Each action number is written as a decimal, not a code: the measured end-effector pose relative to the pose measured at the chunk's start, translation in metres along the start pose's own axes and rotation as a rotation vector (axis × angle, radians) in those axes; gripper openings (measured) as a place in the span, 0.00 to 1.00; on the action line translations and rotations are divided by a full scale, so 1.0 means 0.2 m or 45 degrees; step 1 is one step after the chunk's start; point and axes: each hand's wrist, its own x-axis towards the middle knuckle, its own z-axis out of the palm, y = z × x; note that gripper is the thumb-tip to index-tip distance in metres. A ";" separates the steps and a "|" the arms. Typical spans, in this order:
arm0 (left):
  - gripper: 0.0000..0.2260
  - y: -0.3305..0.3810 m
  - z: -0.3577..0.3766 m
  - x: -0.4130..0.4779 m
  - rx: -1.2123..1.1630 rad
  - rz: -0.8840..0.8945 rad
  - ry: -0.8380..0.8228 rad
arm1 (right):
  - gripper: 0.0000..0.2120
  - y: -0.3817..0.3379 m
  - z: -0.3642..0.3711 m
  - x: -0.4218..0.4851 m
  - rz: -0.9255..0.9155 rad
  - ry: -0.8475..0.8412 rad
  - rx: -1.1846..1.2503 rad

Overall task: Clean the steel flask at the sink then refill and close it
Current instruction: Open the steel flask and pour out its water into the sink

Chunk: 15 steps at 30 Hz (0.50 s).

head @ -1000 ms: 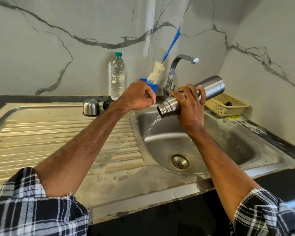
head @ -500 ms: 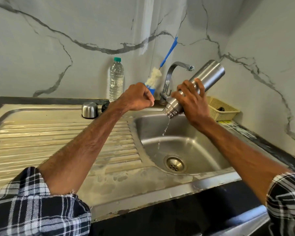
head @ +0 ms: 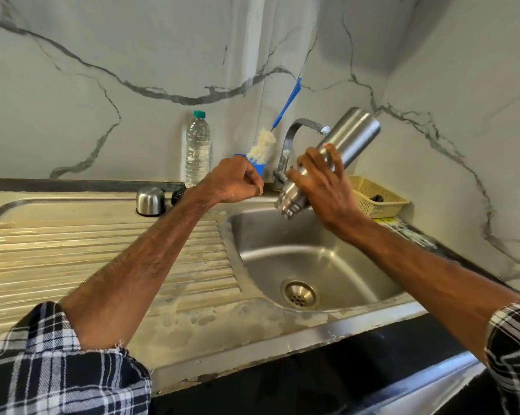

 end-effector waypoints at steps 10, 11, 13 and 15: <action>0.05 0.01 0.00 0.01 -0.008 0.030 -0.044 | 0.36 0.06 0.00 -0.10 -0.049 -0.071 -0.030; 0.05 0.02 0.00 0.01 -0.007 0.035 -0.055 | 0.36 0.07 0.00 -0.10 -0.026 -0.061 -0.049; 0.05 0.01 -0.01 0.02 -0.011 0.035 -0.053 | 0.32 0.09 -0.01 -0.11 0.138 -0.060 0.024; 0.05 0.00 -0.01 0.02 -0.013 0.033 -0.046 | 0.32 0.05 0.01 -0.14 0.145 -0.102 0.112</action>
